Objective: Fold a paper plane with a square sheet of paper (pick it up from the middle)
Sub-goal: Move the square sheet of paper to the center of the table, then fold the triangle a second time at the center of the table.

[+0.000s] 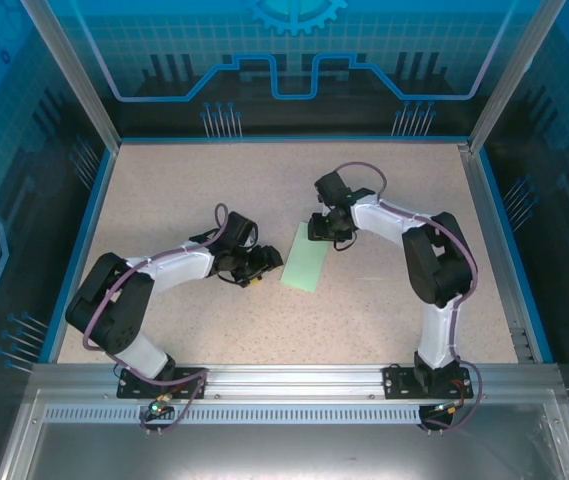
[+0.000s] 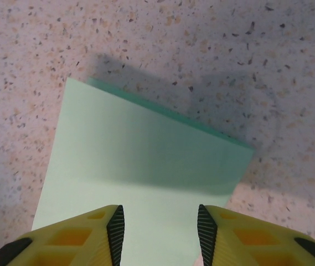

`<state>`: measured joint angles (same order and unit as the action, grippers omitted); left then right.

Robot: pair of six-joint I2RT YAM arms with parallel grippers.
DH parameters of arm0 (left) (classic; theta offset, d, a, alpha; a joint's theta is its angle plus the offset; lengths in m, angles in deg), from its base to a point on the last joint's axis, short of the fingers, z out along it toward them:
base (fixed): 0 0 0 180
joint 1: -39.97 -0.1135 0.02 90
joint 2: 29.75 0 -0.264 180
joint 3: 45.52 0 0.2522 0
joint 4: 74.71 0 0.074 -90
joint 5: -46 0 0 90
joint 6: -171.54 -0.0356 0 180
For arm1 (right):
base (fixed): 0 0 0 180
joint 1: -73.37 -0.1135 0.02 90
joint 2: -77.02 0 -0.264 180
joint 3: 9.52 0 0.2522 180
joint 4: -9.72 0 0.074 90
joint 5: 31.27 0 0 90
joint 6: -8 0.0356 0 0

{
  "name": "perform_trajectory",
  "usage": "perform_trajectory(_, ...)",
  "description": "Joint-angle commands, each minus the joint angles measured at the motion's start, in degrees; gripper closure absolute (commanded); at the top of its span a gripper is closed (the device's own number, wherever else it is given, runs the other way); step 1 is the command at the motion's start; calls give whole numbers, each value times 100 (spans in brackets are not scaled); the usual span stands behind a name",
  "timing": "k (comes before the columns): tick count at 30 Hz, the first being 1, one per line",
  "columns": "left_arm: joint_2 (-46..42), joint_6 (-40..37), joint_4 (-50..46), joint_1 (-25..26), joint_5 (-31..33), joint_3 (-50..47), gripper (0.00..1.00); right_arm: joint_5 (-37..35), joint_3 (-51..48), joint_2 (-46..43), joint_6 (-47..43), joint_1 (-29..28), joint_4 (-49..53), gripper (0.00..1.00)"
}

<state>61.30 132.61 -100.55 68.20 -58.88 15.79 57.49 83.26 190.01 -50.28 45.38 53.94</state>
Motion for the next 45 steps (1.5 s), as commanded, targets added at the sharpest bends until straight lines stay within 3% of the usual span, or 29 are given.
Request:
perform_trajectory(1, -151, -77, -133, -74, -251, 50, 32, -148, 276, 304, 38, -166, 311, 56)
perform_trajectory(8, -107, -183, -84, -73, -732, 101, 30, 19, 433, 632, -145, -353, 486, 54)
perform_trajectory(20, -78, -176, -225, -64, -872, -7, 30, 964, 372, 694, -718, -849, 212, 54)
perform_trajectory(31, -163, 213, 135, 171, -1440, -452, 32, 704, 434, 767, -288, -701, 296, 55)
perform_trajectory(45, 144, 382, 347, 597, -1494, -328, 34, 682, 303, 812, -105, -575, 196, 56)
